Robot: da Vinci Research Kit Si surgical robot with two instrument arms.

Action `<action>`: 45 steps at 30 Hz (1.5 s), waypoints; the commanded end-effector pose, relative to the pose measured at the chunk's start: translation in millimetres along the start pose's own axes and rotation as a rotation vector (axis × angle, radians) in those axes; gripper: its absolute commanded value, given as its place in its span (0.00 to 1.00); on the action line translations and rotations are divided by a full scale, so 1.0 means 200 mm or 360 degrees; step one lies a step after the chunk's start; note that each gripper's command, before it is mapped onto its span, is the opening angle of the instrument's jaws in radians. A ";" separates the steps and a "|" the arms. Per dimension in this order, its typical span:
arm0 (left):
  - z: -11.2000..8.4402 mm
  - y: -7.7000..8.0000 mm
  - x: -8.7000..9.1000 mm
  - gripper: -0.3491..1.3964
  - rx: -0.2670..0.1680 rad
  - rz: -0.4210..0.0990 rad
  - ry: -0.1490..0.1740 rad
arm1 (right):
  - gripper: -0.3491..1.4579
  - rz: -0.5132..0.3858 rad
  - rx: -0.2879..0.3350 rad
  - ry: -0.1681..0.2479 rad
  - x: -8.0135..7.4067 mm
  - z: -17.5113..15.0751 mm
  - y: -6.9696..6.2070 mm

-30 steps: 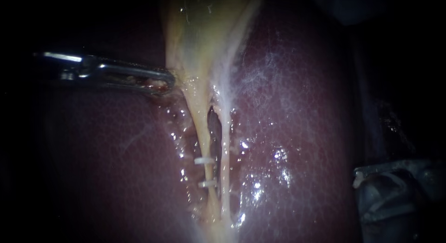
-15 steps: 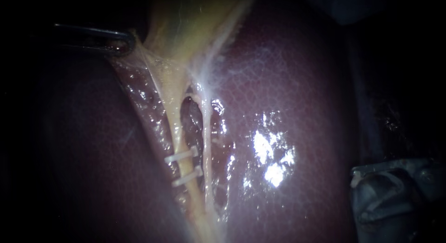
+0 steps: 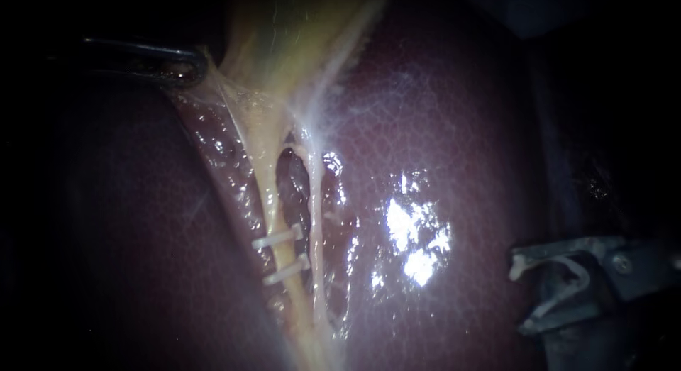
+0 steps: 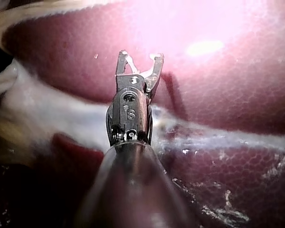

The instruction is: Clipping third clip left tube

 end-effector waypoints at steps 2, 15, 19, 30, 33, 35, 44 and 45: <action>0.001 0.000 0.000 0.00 0.0000 0.0001 0.0000 | 0.47 0.0051 0.0000 0.0040 0.005 0.004 0.002; 0.002 -0.001 0.001 0.00 0.0004 0.0002 0.0001 | 0.47 0.0306 0.0029 0.0286 0.027 0.032 0.018; 0.002 -0.001 0.001 0.00 0.0008 0.0002 0.0002 | 0.47 0.0383 0.0057 0.0346 0.032 0.041 0.024; 0.003 -0.003 0.002 0.00 0.0014 0.0002 0.0004 | 0.47 0.0539 0.0117 0.0499 0.039 0.060 0.037; 0.003 -0.003 0.002 0.00 0.0013 0.0002 0.0003 | 0.47 0.0574 0.0139 0.0536 0.039 0.064 0.041; 0.003 -0.003 0.002 0.00 0.0013 0.0002 0.0003 | 0.47 0.0594 0.0155 0.0553 0.039 0.066 0.043; 0.003 -0.003 0.002 0.00 0.0012 0.0003 0.0003 | 0.47 0.0643 0.0192 0.0587 0.034 0.079 0.051; 0.003 -0.003 0.002 0.00 0.0016 0.0003 0.0004 | 0.47 0.0656 0.0200 0.0589 0.033 0.081 0.052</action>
